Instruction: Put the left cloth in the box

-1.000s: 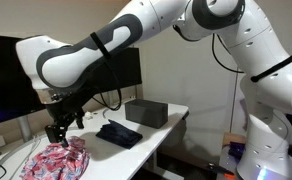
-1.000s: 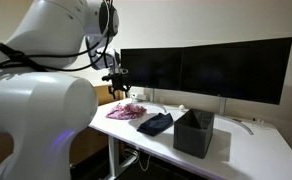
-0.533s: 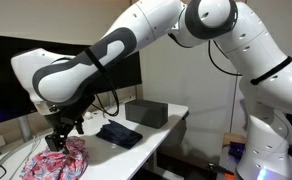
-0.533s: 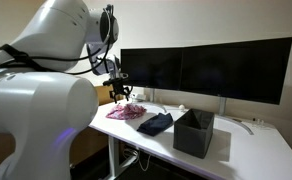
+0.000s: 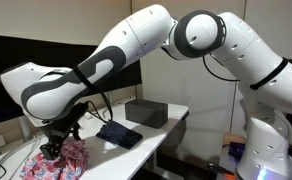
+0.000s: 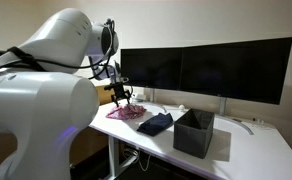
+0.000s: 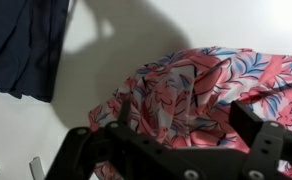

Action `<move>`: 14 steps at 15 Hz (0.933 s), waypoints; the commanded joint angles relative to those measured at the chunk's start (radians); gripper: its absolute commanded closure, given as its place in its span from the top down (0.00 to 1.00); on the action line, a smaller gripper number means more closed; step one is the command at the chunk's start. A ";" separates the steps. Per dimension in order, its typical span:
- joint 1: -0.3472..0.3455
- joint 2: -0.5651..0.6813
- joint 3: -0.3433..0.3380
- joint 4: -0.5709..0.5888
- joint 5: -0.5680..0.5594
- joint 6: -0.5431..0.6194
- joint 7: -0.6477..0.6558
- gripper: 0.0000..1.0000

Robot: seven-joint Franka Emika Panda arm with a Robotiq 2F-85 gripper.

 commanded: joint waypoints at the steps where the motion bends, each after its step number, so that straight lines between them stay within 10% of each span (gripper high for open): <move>1: 0.022 0.048 -0.023 0.089 -0.006 -0.059 0.031 1.00; 14: 0.019 0.065 -0.018 0.105 0.001 -0.048 0.010 1.00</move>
